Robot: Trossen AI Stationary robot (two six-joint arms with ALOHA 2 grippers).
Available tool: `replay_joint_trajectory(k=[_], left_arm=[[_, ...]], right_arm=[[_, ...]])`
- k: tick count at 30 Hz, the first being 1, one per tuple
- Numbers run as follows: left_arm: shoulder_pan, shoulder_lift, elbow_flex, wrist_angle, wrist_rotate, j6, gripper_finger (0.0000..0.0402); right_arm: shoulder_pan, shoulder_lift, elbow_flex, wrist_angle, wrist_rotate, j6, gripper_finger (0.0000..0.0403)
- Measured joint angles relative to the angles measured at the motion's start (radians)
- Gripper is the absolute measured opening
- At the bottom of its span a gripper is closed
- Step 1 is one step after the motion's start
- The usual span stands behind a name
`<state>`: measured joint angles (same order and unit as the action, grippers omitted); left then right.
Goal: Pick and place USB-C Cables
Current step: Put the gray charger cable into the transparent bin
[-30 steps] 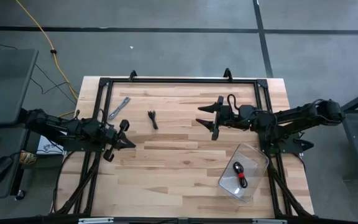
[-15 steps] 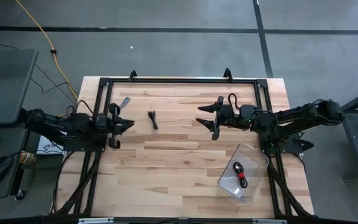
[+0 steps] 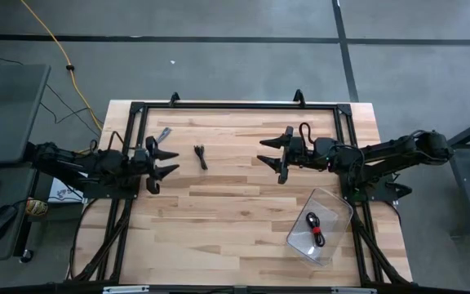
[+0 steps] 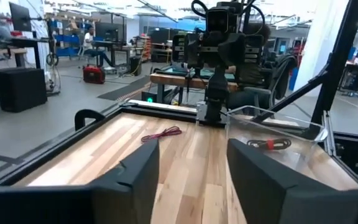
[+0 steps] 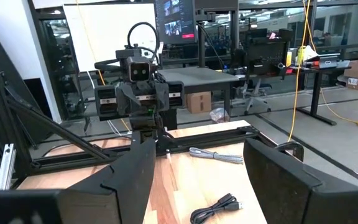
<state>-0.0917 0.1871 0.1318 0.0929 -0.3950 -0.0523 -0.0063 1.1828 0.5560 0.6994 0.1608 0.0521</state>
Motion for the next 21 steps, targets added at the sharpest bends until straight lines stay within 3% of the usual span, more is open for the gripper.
replay_joint_trajectory(k=[6, 21], left_arm=[[0.0, 0.0, 0.0, 0.0, -0.02, 0.013, 0.0205], [0.0, 0.0, 0.0, 0.001, -0.032, 0.019, 0.0206]], right_arm=[[0.0, 0.0, 0.0, 0.0, 0.0, -0.005, 0.0236], [0.0, 0.0, 0.0, 0.0, 0.001, -0.004, 0.0236]])
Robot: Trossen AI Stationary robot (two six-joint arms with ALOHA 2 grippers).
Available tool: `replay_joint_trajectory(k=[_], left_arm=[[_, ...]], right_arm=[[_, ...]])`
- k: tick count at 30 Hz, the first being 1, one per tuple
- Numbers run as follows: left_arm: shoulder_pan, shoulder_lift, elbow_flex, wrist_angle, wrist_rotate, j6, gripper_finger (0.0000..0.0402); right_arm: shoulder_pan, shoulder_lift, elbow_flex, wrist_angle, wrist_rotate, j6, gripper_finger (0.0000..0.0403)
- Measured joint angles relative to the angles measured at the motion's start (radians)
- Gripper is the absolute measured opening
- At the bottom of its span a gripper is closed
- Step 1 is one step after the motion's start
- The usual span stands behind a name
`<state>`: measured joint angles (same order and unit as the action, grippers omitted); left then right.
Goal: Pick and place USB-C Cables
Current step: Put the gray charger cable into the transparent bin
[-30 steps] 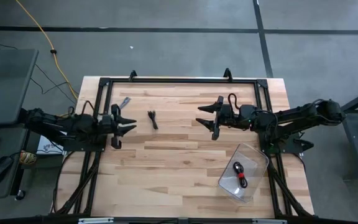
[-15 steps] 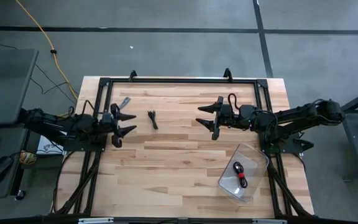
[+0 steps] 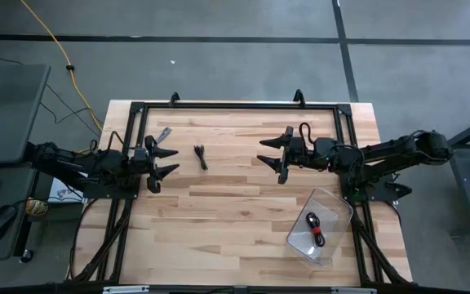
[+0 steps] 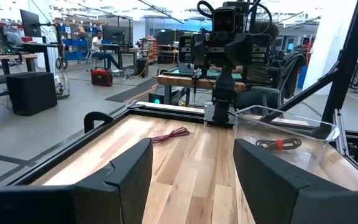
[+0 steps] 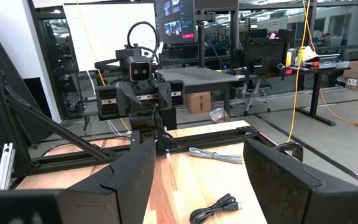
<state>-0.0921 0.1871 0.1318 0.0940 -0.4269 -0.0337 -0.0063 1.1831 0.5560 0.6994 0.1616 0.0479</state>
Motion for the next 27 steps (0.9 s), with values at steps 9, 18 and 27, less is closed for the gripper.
replay_joint_trajectory(k=[9, 18, 27], left_arm=[[0.0, 0.039, 0.007, -0.011, -0.202, -0.135, 0.0207], [0.131, 0.326, 0.243, -0.428, -0.457, -0.386, 0.0207], [0.565, 0.648, 0.498, -0.667, -0.233, -0.348, 0.0207]], right_arm=[[0.0, 0.0, 0.0, 0.0, 0.0, 0.0, 0.0236], [0.0, 0.0, 0.0, 0.0, 0.0, 0.006, 0.0236], [0.0, 0.0, 0.0, -0.009, 0.0, -0.001, 0.0236]])
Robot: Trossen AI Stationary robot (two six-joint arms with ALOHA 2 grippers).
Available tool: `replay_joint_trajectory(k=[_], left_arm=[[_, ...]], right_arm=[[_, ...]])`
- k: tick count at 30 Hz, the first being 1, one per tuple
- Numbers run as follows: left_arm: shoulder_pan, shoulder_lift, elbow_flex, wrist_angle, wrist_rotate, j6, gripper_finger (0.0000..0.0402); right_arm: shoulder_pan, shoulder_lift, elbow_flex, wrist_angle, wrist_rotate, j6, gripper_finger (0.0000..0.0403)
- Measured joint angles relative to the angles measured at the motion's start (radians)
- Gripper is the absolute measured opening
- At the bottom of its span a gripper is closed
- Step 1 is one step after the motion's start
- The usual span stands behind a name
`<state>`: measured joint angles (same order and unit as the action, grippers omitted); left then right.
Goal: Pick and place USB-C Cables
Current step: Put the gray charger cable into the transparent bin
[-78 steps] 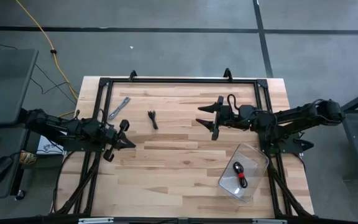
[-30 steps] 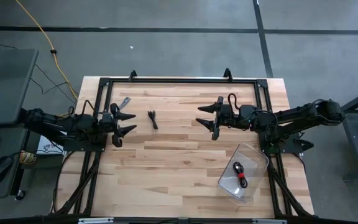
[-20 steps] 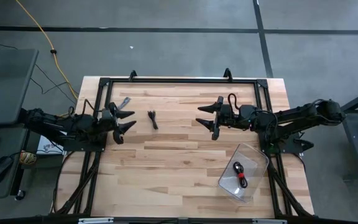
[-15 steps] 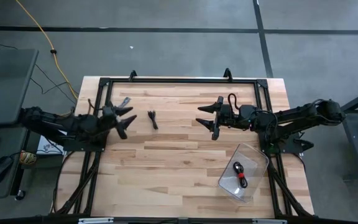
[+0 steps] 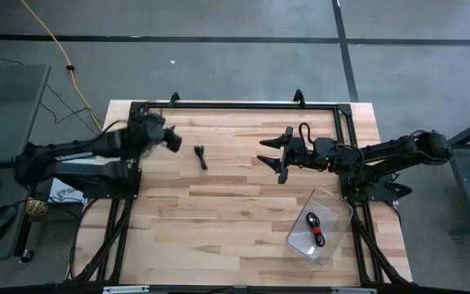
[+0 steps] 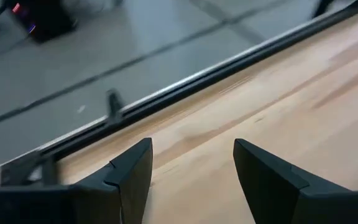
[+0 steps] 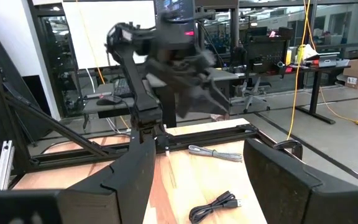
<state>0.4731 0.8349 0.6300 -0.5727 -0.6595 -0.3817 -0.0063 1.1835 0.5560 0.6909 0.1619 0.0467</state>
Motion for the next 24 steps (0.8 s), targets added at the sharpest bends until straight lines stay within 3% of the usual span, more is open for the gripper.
replay_joint_trajectory(k=[6, 12, 24], left_arm=[[0.245, 0.173, 0.135, -0.154, 0.177, 0.067, 0.0207], [0.4, 0.295, 0.218, -0.255, 0.297, 0.113, 0.0207], [0.408, 0.486, 0.234, -0.358, 0.298, 0.104, 0.0207]], right_arm=[[0.0, 0.0, 0.0, -0.011, 0.0, -0.008, 0.0236], [0.0, 0.0, 0.0, -0.021, 0.0, -0.01, 0.0236], [0.0, 0.0, 0.0, -0.022, 0.0, -0.002, 0.0236]])
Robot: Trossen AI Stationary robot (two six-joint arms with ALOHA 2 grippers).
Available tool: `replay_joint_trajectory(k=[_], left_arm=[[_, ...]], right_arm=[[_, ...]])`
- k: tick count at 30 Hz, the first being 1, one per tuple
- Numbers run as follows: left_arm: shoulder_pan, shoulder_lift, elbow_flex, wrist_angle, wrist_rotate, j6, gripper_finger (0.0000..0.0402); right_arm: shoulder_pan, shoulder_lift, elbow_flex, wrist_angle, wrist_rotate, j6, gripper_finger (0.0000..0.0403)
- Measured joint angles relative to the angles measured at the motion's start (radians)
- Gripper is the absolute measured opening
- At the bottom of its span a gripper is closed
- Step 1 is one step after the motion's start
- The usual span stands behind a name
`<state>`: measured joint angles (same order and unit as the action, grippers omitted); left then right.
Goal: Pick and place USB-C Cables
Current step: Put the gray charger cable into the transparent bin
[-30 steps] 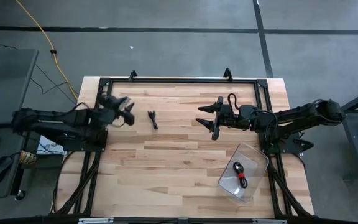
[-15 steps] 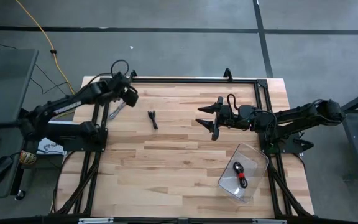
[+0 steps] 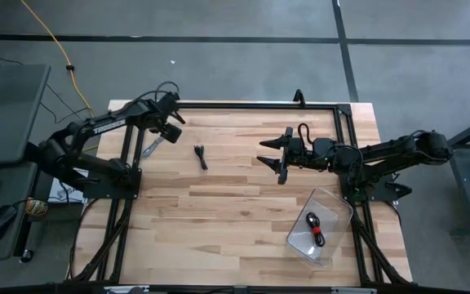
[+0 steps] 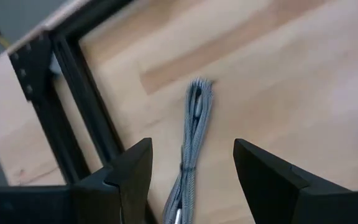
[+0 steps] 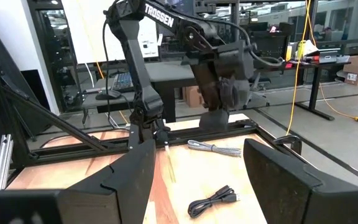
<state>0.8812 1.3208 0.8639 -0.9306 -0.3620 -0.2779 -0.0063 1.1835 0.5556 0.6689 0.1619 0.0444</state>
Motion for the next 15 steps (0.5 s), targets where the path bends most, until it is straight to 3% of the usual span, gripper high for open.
replay_joint_trajectory(k=[3, 15], left_arm=[[-0.019, 0.055, 0.001, 0.003, -0.035, -0.033, 0.0207], [-0.026, 0.26, 0.001, 0.013, -0.017, -0.072, 0.0207]], right_arm=[[0.0, 0.0, 0.0, 0.0, 0.0, 0.001, 0.0236], [0.0, 0.0, 0.0, -0.031, 0.0, 0.008, 0.0236]])
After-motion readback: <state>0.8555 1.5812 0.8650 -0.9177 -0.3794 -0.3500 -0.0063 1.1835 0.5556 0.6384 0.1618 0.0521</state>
